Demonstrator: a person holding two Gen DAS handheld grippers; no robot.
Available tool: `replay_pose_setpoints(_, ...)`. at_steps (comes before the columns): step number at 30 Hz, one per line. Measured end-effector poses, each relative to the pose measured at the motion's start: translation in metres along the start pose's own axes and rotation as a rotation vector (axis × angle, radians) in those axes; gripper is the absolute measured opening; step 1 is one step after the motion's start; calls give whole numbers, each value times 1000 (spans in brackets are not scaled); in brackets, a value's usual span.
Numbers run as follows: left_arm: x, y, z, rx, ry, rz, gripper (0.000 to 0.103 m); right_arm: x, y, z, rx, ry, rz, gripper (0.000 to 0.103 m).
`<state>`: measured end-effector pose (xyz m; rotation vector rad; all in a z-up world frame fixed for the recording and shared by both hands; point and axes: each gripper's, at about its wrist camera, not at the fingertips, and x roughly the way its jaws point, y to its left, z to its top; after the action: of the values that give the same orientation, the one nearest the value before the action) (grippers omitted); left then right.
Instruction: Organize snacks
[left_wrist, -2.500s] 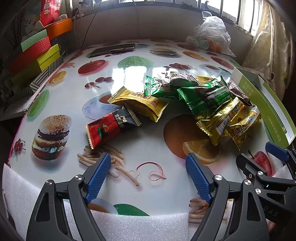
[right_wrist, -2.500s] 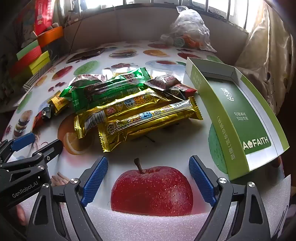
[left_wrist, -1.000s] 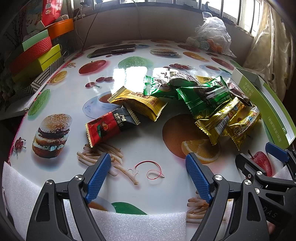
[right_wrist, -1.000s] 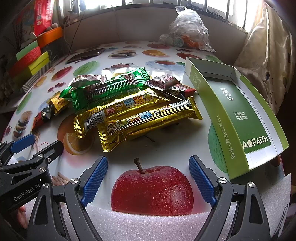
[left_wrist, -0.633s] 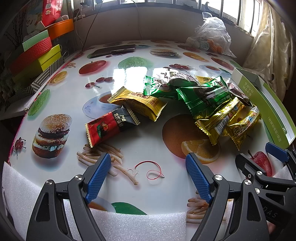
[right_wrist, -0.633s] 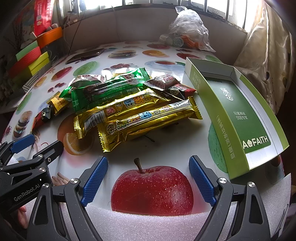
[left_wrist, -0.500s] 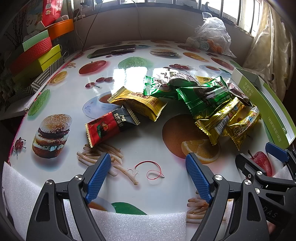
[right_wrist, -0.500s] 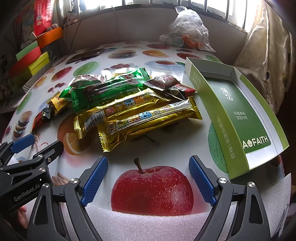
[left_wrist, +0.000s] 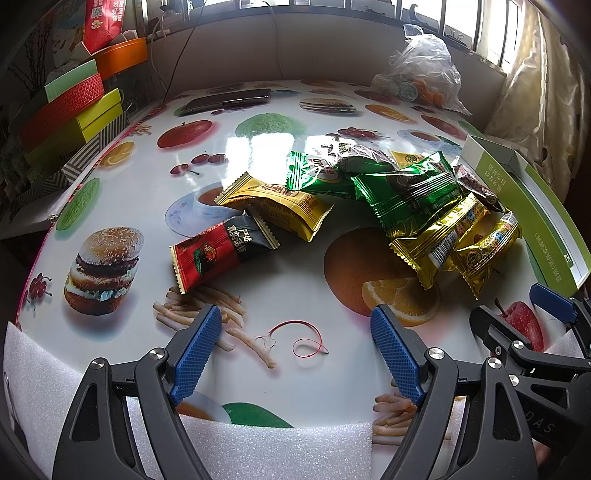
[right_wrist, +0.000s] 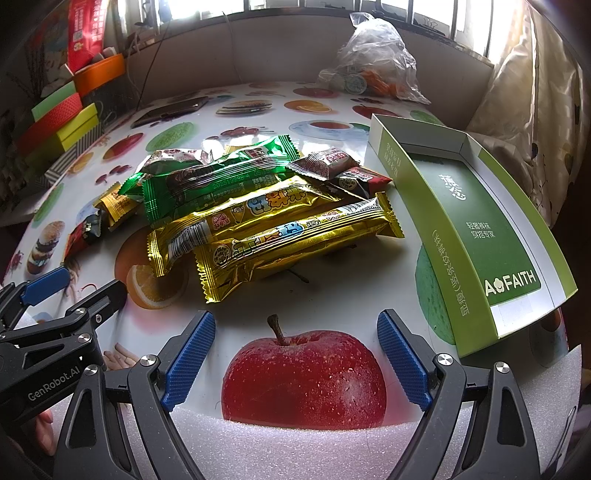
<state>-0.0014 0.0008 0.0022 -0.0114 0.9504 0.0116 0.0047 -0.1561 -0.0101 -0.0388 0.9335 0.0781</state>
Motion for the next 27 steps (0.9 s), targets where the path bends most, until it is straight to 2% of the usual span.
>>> replay_pose_setpoints(12, 0, 0, 0, 21, 11, -11, 83, 0, 1, -3, 7, -4, 9, 90)
replay_pose_setpoints(18, -1, 10, 4, 20, 24, -16, 83, -5, -7, 1, 52, -14, 61, 89)
replay_pose_setpoints(25, -13, 32, 15, 15, -31, -35, 83, -16, -15, 12, 103, -57, 108, 88)
replay_pose_setpoints(27, -12, 43, 20, 2, -36, -40, 83, -18, -15, 19, 111, -68, 112, 83)
